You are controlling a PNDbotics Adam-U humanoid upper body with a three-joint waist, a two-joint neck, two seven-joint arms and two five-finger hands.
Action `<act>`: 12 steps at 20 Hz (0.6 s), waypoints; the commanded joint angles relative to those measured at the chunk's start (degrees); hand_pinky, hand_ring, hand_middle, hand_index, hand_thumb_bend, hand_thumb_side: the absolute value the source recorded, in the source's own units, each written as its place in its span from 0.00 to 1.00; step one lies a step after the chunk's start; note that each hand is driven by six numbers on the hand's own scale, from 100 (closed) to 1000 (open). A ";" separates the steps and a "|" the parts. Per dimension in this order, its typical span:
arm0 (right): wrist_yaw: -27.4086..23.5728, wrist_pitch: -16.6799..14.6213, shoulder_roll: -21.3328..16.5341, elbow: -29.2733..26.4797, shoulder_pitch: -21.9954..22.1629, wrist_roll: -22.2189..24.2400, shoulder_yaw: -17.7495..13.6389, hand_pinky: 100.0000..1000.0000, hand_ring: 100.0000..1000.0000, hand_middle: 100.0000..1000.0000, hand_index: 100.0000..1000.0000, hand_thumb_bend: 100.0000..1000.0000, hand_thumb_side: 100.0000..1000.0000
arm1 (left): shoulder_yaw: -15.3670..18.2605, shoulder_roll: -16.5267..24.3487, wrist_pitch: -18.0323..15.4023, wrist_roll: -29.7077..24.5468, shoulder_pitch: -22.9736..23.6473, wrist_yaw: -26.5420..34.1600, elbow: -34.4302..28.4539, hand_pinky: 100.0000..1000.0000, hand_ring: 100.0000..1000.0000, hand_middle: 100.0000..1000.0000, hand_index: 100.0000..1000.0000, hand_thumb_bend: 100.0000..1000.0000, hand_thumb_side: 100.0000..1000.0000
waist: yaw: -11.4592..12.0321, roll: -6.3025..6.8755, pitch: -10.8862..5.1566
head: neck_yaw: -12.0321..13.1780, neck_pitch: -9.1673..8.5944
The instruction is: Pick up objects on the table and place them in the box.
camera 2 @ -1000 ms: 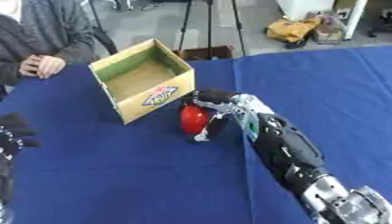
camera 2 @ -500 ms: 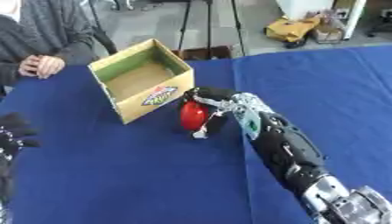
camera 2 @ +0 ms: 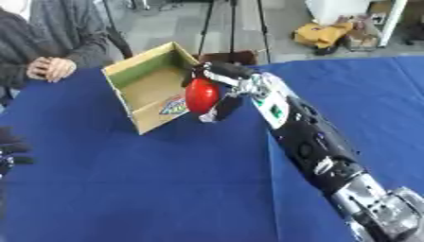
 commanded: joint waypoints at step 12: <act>2.26 0.11 -9.35 3.02 -3.12 -7.84 -4.92 0.27 0.52 0.78 0.83 0.00 0.00 | -4.95 -3.72 1.12 -5.31 -7.88 -0.53 -3.57 0.45 0.55 0.53 0.70 0.64 1.00 | 13.76 -0.91 1.61 | -14.17 -6.41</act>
